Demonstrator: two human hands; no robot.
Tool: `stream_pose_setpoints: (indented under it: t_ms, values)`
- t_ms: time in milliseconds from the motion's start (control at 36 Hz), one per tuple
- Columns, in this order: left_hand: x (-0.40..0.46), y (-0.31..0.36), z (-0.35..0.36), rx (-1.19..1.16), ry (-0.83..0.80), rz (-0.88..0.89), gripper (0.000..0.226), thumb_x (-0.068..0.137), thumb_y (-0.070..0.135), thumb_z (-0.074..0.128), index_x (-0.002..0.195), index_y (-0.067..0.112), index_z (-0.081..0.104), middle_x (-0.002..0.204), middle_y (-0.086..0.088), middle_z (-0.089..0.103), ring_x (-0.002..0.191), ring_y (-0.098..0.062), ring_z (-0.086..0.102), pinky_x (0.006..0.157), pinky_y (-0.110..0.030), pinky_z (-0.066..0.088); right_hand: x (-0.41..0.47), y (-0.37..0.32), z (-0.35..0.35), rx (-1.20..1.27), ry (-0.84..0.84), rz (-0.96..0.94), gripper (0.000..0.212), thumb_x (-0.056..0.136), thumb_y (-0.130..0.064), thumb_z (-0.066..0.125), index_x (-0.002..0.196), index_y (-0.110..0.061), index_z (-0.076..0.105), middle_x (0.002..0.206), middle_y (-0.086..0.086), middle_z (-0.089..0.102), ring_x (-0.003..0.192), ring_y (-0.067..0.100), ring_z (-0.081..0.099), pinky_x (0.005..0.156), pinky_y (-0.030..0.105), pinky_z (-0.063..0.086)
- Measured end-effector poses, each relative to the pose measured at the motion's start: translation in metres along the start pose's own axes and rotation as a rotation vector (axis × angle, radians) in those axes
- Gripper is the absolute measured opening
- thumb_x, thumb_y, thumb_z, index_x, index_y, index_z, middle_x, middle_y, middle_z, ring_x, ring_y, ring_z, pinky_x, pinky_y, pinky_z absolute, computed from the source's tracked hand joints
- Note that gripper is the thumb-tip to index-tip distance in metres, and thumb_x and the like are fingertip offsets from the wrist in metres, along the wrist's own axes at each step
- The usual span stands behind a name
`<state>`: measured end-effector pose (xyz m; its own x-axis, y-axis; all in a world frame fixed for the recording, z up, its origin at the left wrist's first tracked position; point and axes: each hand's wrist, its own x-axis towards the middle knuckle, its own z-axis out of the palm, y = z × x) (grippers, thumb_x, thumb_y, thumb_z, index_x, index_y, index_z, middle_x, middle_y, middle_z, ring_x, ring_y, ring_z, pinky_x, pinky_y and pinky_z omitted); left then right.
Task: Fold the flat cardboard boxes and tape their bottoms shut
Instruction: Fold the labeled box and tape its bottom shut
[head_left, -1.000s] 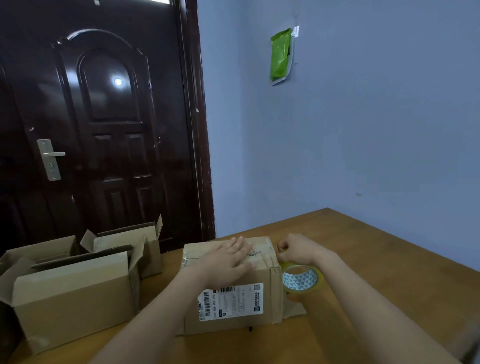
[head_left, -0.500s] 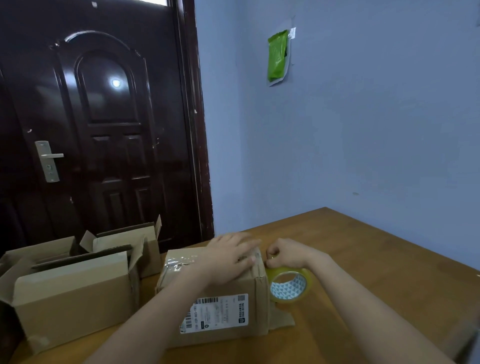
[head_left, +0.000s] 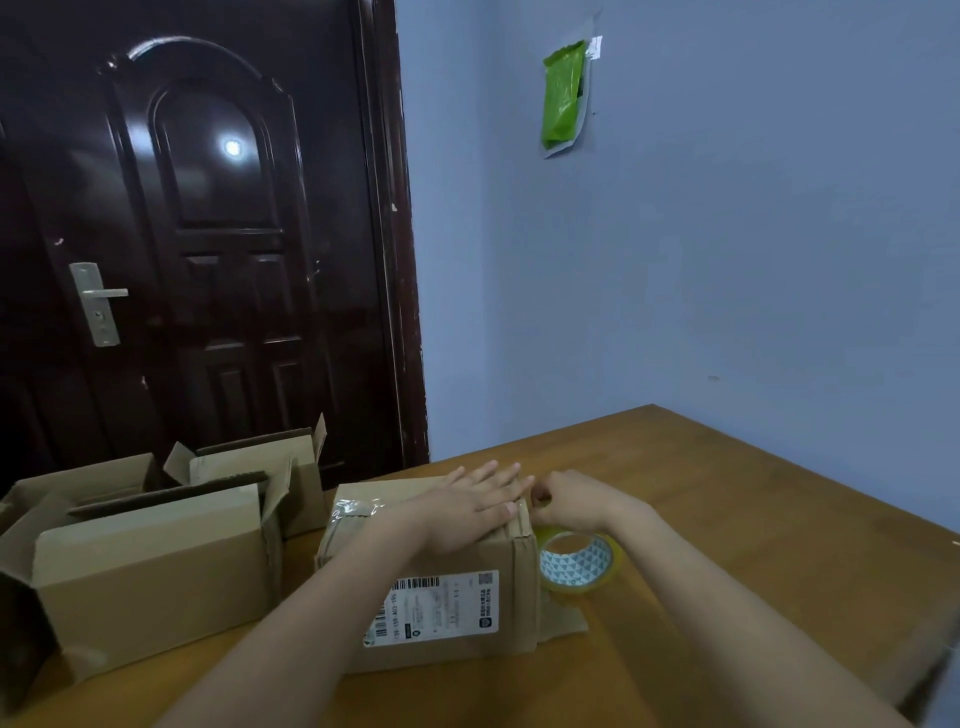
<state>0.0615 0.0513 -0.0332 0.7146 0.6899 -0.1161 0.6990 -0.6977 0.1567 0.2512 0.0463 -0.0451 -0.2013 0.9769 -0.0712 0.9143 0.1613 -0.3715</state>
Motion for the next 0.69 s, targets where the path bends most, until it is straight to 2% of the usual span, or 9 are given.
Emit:
stream_pose_setpoints:
  t_ms: [83,139,167,250,306,361,500,583,694]
  values:
    - [-0.005,0.004,0.0,-0.039,0.082,-0.007,0.047,0.104,0.039,0.019,0.15,0.037,0.013,0.159,0.014,0.007,0.146,-0.007,0.001,0.119,-0.034,0.001,-0.005,0.0,0.0,-0.032,0.062,-0.006,0.021,0.085,-0.039,0.055,0.078,-0.02,0.055,0.075,-0.004,0.058,0.067,0.014,0.054,0.06,0.029,0.045]
    - [-0.01,0.007,-0.001,-0.121,0.231,-0.036,0.046,0.103,0.04,0.025,0.149,0.035,0.024,0.155,0.01,0.026,0.143,-0.009,0.021,0.117,-0.033,0.018,-0.007,0.003,0.0,-0.017,0.158,-0.015,0.022,0.084,-0.038,0.057,0.086,-0.017,0.06,0.085,0.0,0.062,0.076,0.019,0.059,0.066,0.035,0.049]
    - [-0.014,0.008,-0.003,-0.151,0.317,-0.069,0.045,0.102,0.04,0.027,0.147,0.033,0.031,0.151,0.009,0.037,0.139,-0.012,0.032,0.113,-0.033,0.027,-0.009,0.004,0.0,0.018,0.196,-0.025,0.019,0.083,-0.036,0.058,0.083,-0.017,0.059,0.085,0.0,0.062,0.076,0.02,0.059,0.066,0.036,0.048]
    - [-0.026,0.008,-0.008,-0.099,0.479,-0.178,0.04,0.102,0.04,0.027,0.128,0.025,0.054,0.12,0.001,0.063,0.112,-0.021,0.057,0.094,-0.037,0.045,-0.014,0.006,0.005,0.112,0.257,-0.057,0.019,0.086,-0.027,0.057,0.071,-0.017,0.056,0.08,0.003,0.061,0.076,0.024,0.059,0.066,0.038,0.046]
    - [-0.034,0.003,-0.01,-0.083,0.497,-0.22,0.041,0.102,0.041,0.027,0.102,0.019,0.061,0.093,0.0,0.066,0.089,-0.021,0.061,0.08,-0.037,0.049,-0.016,0.008,0.008,0.153,0.282,-0.053,0.022,0.089,-0.024,0.055,0.075,-0.008,0.059,0.083,0.01,0.064,0.075,0.028,0.058,0.063,0.035,0.042]
    - [-0.044,-0.005,-0.011,-0.096,0.49,-0.253,0.042,0.101,0.044,0.027,0.094,0.02,0.061,0.084,0.0,0.066,0.08,-0.019,0.061,0.075,-0.038,0.05,-0.019,0.01,0.008,0.191,0.291,-0.034,0.025,0.091,-0.024,0.054,0.079,-0.004,0.06,0.081,0.012,0.064,0.067,0.023,0.053,0.06,0.032,0.038]
    - [-0.069,-0.023,-0.01,-0.102,0.513,-0.273,0.038,0.1,0.042,0.031,0.096,0.02,0.063,0.085,0.003,0.066,0.078,-0.015,0.061,0.072,-0.036,0.051,-0.029,0.003,0.002,0.23,0.321,-0.024,0.027,0.092,-0.025,0.054,0.072,-0.008,0.059,0.067,0.001,0.055,0.061,0.016,0.046,0.058,0.03,0.034]
    - [-0.082,-0.027,-0.009,-0.082,0.522,-0.276,0.036,0.1,0.04,0.033,0.099,0.022,0.064,0.084,0.007,0.064,0.079,-0.015,0.06,0.064,-0.031,0.045,-0.033,-0.005,-0.003,0.241,0.361,-0.029,0.024,0.091,-0.024,0.054,0.071,-0.013,0.061,0.07,-0.003,0.059,0.065,0.015,0.05,0.061,0.031,0.038]
    - [-0.094,-0.026,-0.01,-0.057,0.54,-0.26,0.034,0.1,0.036,0.037,0.119,0.024,0.062,0.114,0.008,0.064,0.104,-0.013,0.058,0.084,-0.035,0.049,-0.039,-0.02,-0.012,0.246,0.432,-0.035,0.018,0.091,-0.022,0.052,0.085,-0.014,0.067,0.088,-0.001,0.067,0.084,0.018,0.06,0.074,0.035,0.048]
